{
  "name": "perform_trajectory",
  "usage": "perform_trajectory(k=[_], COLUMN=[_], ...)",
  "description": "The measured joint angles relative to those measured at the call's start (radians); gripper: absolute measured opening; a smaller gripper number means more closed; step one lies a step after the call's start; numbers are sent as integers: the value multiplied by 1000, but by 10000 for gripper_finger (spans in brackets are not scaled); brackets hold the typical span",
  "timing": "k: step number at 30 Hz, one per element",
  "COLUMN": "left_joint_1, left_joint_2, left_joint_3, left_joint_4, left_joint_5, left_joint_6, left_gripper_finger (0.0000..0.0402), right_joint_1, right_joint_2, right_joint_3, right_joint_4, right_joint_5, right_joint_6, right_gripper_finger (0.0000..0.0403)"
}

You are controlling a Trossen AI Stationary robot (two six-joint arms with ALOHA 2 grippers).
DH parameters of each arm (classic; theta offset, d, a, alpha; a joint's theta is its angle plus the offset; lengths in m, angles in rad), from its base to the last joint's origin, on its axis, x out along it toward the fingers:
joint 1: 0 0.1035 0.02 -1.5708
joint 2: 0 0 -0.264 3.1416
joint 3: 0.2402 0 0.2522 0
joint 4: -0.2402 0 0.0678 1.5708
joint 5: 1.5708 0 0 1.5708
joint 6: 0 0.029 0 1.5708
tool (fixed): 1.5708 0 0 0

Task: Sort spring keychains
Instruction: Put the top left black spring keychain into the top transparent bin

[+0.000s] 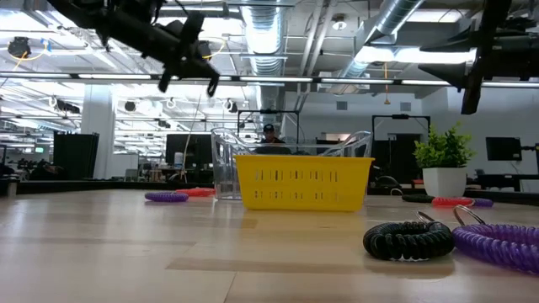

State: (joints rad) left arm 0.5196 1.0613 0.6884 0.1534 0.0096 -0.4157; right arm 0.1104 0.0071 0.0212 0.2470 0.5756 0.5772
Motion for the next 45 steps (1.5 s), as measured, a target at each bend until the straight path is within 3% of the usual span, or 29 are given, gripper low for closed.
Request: perform_trajectory(k=[7,16,19,29,40,45], left_joint_1=[-110,-139,-137,-74,-76,-54], left_joint_2=[165,320,333,336,442,559], left_joint_3=[3,155,217,473,506,607], left_joint_4=[343,333,264,-188,-269,-389], left_joint_5=[39,77,85,59,74,117], left_joint_6=[-61,-53,4,216,254,260], left_gripper_finger=[21,21,21,21,21,21], right_joint_1=[0,0,0,0,-1,-1], right_joint_2=[0,0,0,0,0,0], right_joint_3=[0,0,0,0,0,0], right_joint_4=[-11,-10,-9,-29,-53,-53], right_joint_5=[1,1,1,1,2,2], right_joint_6=[-1,-1,-1,-1,0,0], right_gripper_finger=[130,130,130,130,130,130])
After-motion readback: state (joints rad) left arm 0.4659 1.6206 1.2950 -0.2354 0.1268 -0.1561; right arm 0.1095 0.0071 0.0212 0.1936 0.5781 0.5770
